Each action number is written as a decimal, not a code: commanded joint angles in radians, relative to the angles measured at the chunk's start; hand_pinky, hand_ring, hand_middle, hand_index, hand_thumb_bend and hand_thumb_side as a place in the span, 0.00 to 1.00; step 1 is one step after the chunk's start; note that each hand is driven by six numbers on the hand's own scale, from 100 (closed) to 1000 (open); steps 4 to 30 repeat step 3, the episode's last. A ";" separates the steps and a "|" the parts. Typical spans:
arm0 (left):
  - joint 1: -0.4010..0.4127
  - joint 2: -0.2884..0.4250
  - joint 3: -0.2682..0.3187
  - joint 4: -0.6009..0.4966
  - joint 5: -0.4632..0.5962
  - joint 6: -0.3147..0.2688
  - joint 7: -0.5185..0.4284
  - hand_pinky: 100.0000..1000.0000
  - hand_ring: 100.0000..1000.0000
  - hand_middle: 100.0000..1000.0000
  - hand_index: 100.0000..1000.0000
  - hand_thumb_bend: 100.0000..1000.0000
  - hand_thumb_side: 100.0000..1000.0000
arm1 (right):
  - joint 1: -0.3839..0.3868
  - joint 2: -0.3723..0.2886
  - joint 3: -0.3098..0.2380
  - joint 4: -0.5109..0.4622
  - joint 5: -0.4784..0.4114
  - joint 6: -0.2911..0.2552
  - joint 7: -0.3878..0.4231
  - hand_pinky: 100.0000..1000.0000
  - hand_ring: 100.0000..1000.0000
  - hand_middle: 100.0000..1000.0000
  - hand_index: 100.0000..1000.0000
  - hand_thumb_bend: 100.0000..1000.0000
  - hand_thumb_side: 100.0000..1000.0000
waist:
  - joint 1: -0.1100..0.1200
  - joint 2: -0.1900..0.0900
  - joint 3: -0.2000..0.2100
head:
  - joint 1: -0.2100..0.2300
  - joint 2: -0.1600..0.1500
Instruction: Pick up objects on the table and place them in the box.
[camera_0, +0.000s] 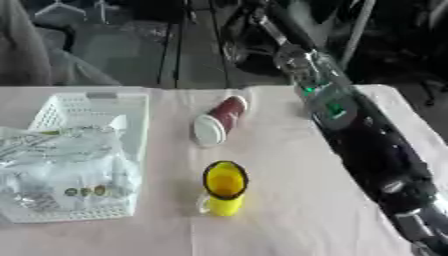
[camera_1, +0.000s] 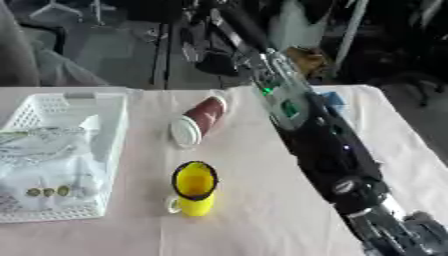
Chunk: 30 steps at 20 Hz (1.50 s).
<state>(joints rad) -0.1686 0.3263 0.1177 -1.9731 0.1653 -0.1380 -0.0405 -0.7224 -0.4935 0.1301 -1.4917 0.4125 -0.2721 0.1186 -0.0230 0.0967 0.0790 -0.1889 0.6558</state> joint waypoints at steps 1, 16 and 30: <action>-0.003 0.022 0.014 -0.004 -0.010 0.001 -0.001 0.26 0.77 0.75 0.76 0.24 0.86 | 0.026 -0.080 -0.061 -0.081 -0.050 0.014 0.058 0.43 0.62 0.75 0.87 0.00 0.11 | 0.003 -0.005 -0.010 | 0.016 -0.011; -0.003 0.021 0.018 0.000 -0.017 0.000 -0.001 0.25 0.77 0.75 0.76 0.24 0.86 | 0.067 -0.096 -0.087 -0.109 -0.071 0.028 0.059 0.42 0.61 0.74 0.87 0.00 0.13 | 0.008 0.005 -0.027 | 0.021 -0.016; -0.003 0.021 0.018 0.000 -0.017 0.000 -0.001 0.25 0.77 0.75 0.76 0.24 0.86 | 0.067 -0.096 -0.087 -0.109 -0.071 0.028 0.059 0.42 0.61 0.74 0.87 0.00 0.13 | 0.008 0.005 -0.027 | 0.021 -0.016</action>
